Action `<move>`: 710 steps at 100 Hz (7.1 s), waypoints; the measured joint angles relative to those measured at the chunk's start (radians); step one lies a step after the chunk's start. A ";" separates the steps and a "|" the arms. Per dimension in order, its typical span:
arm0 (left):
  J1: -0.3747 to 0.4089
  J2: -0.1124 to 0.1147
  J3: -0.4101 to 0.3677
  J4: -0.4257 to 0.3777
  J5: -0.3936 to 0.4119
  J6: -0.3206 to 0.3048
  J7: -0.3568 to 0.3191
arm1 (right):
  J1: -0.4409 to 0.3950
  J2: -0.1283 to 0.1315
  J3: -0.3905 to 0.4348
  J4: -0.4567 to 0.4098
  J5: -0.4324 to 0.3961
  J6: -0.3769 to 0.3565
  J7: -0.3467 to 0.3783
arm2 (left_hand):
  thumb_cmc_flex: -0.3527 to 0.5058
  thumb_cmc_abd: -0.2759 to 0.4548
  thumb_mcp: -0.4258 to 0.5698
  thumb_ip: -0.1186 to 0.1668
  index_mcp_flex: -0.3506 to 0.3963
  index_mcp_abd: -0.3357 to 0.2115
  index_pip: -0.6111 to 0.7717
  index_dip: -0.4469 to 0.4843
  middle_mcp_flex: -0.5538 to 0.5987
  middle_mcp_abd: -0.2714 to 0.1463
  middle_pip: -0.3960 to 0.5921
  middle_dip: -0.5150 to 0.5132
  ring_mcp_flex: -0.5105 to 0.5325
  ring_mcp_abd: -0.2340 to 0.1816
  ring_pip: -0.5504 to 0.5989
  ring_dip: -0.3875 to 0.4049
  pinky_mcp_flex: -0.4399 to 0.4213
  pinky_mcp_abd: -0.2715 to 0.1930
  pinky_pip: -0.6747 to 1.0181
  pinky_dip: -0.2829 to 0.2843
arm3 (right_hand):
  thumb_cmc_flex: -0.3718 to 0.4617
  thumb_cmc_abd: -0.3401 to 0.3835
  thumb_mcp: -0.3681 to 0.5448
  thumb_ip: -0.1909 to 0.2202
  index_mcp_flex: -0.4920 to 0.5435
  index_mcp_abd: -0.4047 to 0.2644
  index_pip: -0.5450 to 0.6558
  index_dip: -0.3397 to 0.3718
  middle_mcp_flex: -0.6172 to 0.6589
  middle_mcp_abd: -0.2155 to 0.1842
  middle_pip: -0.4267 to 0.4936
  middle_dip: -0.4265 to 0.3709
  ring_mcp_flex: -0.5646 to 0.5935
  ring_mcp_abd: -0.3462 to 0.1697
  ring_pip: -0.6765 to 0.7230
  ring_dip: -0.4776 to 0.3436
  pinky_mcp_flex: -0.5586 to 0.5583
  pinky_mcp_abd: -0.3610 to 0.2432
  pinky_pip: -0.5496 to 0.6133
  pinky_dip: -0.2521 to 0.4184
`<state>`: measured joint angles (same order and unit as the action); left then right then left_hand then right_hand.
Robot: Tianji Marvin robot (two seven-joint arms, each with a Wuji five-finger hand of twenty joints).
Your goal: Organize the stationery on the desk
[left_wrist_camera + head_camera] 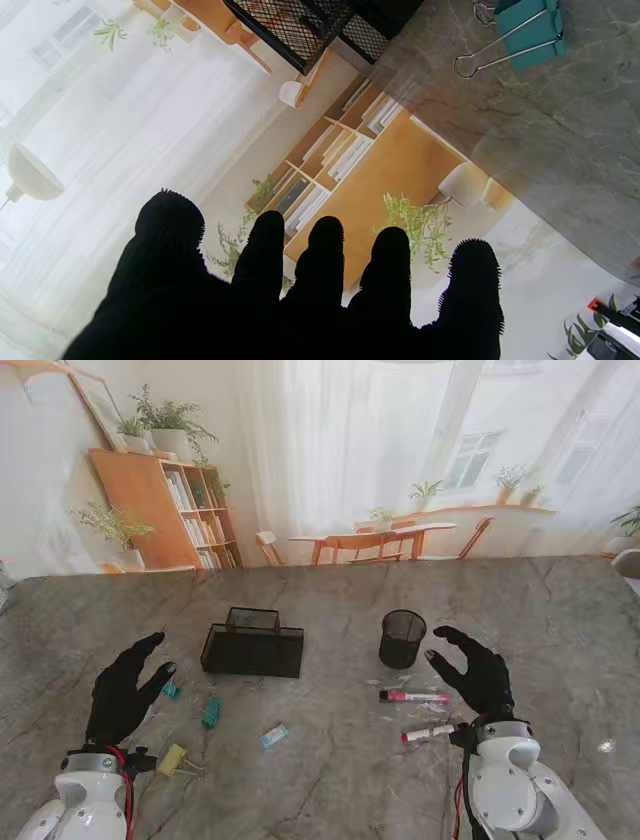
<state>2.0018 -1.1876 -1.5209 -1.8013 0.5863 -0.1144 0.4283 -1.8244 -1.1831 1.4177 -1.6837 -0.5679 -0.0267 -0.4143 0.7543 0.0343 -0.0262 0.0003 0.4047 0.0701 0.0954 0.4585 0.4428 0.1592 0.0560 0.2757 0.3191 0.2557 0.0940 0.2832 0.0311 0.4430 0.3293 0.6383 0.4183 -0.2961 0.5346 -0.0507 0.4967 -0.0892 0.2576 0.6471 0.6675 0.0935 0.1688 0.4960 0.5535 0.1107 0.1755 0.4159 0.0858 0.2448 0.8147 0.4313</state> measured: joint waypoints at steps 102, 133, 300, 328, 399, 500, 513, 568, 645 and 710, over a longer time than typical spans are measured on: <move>-0.045 0.011 0.015 0.031 -0.046 -0.029 -0.077 | -0.033 0.010 0.041 -0.049 -0.075 -0.062 0.085 | 0.000 0.000 0.000 0.009 0.000 0.000 0.001 0.000 0.012 0.000 0.008 0.002 0.017 0.000 0.007 0.011 0.011 0.000 0.018 0.024 | 0.011 0.000 -0.001 0.000 0.013 0.010 0.015 0.000 0.001 0.011 0.000 0.011 0.000 0.000 0.006 0.021 0.001 -0.001 0.027 0.061; -0.035 0.009 0.013 0.025 -0.039 -0.035 -0.051 | -0.050 0.066 0.124 -0.063 -0.383 -0.217 0.154 | 0.000 0.000 0.000 0.007 0.001 0.000 0.001 0.000 0.022 0.000 0.011 0.003 0.017 0.000 0.007 0.011 0.011 0.000 0.029 0.026 | 0.067 -0.094 0.000 0.000 0.026 0.045 0.085 0.062 0.074 -0.009 0.121 0.153 0.056 -0.020 0.446 0.181 0.176 -0.003 0.401 0.201; -0.057 0.014 0.035 0.013 -0.063 -0.002 -0.101 | 0.369 0.199 -0.285 0.251 -0.732 -0.263 0.410 | 0.000 0.001 0.000 -0.001 0.001 0.000 0.001 0.000 0.033 0.001 0.013 0.015 0.029 0.000 0.020 0.037 0.011 0.000 0.057 0.027 | 0.191 -0.275 0.199 0.000 0.094 0.234 0.096 0.113 0.015 0.073 0.491 0.163 0.087 0.051 0.728 0.102 0.209 0.042 0.597 0.136; -0.053 0.013 0.034 0.009 -0.056 0.000 -0.093 | 0.413 0.199 -0.330 0.296 -0.711 -0.273 0.430 | 0.001 0.012 0.000 -0.001 0.001 0.000 0.001 0.000 0.033 0.001 0.013 0.015 0.029 0.000 0.020 0.037 0.011 0.000 0.058 0.027 | 0.183 -0.271 0.180 0.000 0.046 0.304 0.080 0.116 -0.001 0.086 0.478 0.152 0.071 0.058 0.713 0.101 0.196 0.043 0.597 0.136; -0.041 0.012 0.029 0.002 -0.042 0.000 -0.072 | 0.540 0.215 -0.456 0.379 -0.713 -0.317 0.390 | 0.001 0.012 0.000 0.009 0.001 0.000 0.001 0.000 0.033 0.001 0.013 0.015 0.029 0.000 0.020 0.037 0.011 0.000 0.069 0.027 | 0.189 -0.337 0.279 -0.002 0.191 0.344 0.267 0.200 0.256 0.068 0.544 0.128 0.341 0.017 0.754 0.065 0.563 -0.016 0.671 0.098; -0.039 0.011 0.030 0.000 -0.038 0.000 -0.060 | 0.555 0.201 -0.448 0.442 -0.554 -0.356 0.428 | 0.001 0.012 0.000 -0.001 0.001 0.000 0.013 0.007 0.033 0.001 0.013 0.016 0.051 0.001 0.026 0.038 0.011 0.000 0.083 0.027 | 0.050 -0.702 0.799 -0.087 0.360 0.067 0.783 0.075 0.596 -0.090 0.640 0.178 0.703 -0.092 0.792 -0.026 0.978 -0.088 0.753 -0.172; -0.039 0.011 0.030 0.000 -0.039 0.000 -0.059 | 0.525 0.186 -0.413 0.440 -0.516 -0.334 0.431 | 0.001 0.012 0.000 0.010 0.001 0.000 0.013 0.007 0.033 0.001 0.013 0.016 0.051 0.001 0.026 0.038 0.011 0.000 0.083 0.027 | 0.039 -0.765 0.854 -0.090 0.360 0.057 0.821 0.079 0.606 -0.091 0.657 0.178 0.724 -0.092 0.818 -0.035 0.992 -0.088 0.788 -0.124; -0.039 0.010 0.031 0.001 -0.040 -0.002 -0.055 | 0.410 0.146 -0.253 0.293 -0.395 -0.234 0.413 | 0.002 0.043 -0.001 0.002 0.002 0.000 0.013 0.007 0.042 0.001 0.013 0.017 0.054 0.001 0.026 0.044 0.011 0.000 0.096 0.027 | 0.040 -0.796 0.872 -0.102 0.360 0.043 0.849 0.071 0.609 -0.091 0.657 0.174 0.724 -0.093 0.851 -0.036 0.995 -0.090 0.806 -0.099; -0.027 0.005 0.026 -0.006 -0.038 -0.011 -0.033 | 0.342 0.008 -0.194 0.043 0.139 0.249 0.191 | 0.002 0.043 -0.001 0.000 0.002 0.000 0.013 0.007 0.042 0.001 0.013 0.017 0.054 0.001 0.026 0.046 0.011 0.000 0.107 0.027 | 0.057 -0.807 0.873 -0.102 0.360 0.047 0.851 0.070 0.609 -0.069 0.656 0.177 0.724 -0.072 0.851 -0.035 0.996 -0.076 0.806 -0.087; -0.027 0.005 0.025 -0.007 -0.037 -0.009 -0.035 | 0.608 -0.059 -0.253 0.280 0.274 0.342 0.087 | 0.002 0.043 -0.001 0.003 0.002 0.000 0.013 0.007 0.042 0.001 0.013 0.017 0.054 0.001 0.026 0.046 0.011 0.000 0.108 0.027 | 0.134 -0.756 0.854 -0.101 0.307 0.033 0.837 0.070 0.608 -0.086 0.657 0.215 0.718 -0.073 0.818 -0.010 0.994 -0.076 0.763 -0.087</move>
<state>1.9744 -1.1825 -1.4955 -1.8079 0.5489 -0.1233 0.3935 -1.2168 -1.2424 1.1647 -1.4036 -0.2937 0.3151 -0.3273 0.7560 0.0776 -0.0271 0.0036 0.4069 0.0701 0.1085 0.4659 0.4848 0.1600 0.0686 0.2926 0.3730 0.2571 0.1195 0.3289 0.0423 0.4430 0.4369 0.6655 0.5525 -1.0524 1.3883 -0.1512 0.8038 -0.0566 1.0948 0.7168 1.2755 0.0073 0.8261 0.7110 1.2711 0.0378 0.9936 0.4055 1.0797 0.1693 1.5777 0.3441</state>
